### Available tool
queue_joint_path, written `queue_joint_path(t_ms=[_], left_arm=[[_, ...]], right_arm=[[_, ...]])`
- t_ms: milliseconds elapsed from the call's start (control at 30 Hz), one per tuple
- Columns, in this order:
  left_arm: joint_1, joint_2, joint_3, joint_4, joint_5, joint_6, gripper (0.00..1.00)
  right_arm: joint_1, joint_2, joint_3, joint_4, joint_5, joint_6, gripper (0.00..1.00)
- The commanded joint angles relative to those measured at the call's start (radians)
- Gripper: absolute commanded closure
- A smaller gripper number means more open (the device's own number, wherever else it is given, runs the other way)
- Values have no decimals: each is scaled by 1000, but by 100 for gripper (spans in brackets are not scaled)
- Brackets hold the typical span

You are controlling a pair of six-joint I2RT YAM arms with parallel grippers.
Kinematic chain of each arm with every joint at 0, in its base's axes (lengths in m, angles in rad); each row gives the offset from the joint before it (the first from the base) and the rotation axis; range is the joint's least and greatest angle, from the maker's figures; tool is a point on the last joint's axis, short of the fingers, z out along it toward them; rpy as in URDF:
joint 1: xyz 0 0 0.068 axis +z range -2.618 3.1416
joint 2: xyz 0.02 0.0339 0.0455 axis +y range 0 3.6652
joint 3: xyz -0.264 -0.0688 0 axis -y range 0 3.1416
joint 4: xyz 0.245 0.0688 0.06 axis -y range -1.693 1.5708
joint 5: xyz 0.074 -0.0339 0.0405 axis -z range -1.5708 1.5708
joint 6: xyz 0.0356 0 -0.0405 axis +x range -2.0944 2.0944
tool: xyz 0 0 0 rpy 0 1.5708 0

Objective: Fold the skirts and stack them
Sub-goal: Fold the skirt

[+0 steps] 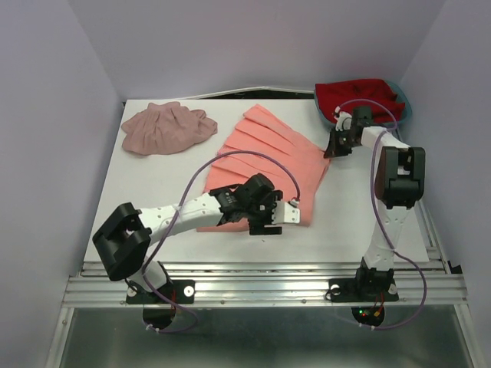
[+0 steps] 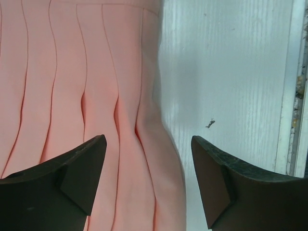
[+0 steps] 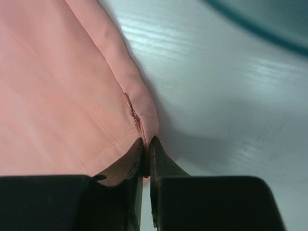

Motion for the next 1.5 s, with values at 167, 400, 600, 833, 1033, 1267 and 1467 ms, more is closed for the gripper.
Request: queue_joint_path(t_ms=[167,400,600,833,1033,1267,1467], left_arm=[[-64,37,9,186,-13,-104,23],[-69,132,76,230,-24,-97,21],[-70,163,119,93,93,-33,22],[-70,202,122,49,49,-17,24],[-69,252,155,79,58,-25,61],[-61,249,184,86,49,-25,97],[-61,268,181,118,29,-22,99]], right_arm=[[-3,-181,-192,-79,-217,102,99],[-3,-211,-260,-79,-236,104,99],[-3,-199,-246,-82,-237,102,99],[-3,-191,-245,-85,-237,96,99],[-3,-189,-243,-90,-237,93,99],[-3,-186,-242,-103,-242,85,99],[-3,-186,-248,-114,-256,78,99]])
